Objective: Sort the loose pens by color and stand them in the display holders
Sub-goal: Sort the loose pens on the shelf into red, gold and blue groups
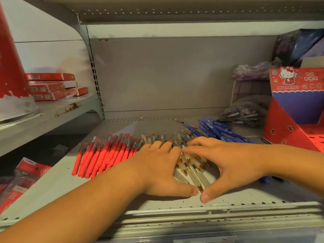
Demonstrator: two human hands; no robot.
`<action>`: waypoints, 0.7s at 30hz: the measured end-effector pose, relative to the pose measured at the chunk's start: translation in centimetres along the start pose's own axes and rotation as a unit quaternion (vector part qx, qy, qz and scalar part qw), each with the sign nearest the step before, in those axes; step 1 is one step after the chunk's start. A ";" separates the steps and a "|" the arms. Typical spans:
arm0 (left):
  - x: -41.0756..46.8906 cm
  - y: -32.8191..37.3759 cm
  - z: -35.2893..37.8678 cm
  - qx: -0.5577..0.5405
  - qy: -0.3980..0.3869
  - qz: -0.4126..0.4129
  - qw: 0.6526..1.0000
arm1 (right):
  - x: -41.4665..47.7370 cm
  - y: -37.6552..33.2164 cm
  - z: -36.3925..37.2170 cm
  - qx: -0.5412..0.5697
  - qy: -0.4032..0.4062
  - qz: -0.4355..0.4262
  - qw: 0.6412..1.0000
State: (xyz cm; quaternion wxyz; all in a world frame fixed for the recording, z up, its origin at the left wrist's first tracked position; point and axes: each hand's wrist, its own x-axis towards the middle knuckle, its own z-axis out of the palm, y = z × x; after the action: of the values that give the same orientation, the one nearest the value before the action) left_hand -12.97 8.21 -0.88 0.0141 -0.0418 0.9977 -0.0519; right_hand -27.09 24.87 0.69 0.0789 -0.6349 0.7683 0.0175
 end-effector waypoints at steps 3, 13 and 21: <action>-0.2 -0.5 0.1 -0.008 0.000 0.013 1.000 | 0.3 0.1 0.2 -0.006 0.036 -0.018 0.999; 0.2 -2.1 0.1 -0.033 0.049 0.043 0.997 | 0.8 -0.1 0.3 -0.003 0.052 -0.035 0.998; 1.9 -4.2 -3.0 -0.127 0.047 -0.046 0.990 | -0.2 0.2 0.2 -0.029 0.072 -0.041 0.996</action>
State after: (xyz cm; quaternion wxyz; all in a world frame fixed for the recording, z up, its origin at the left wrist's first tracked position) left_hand -14.63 4.20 2.47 -0.0405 -0.0869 0.9927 0.0726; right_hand -27.25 25.17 0.54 0.0056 -0.6675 0.7445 -0.0089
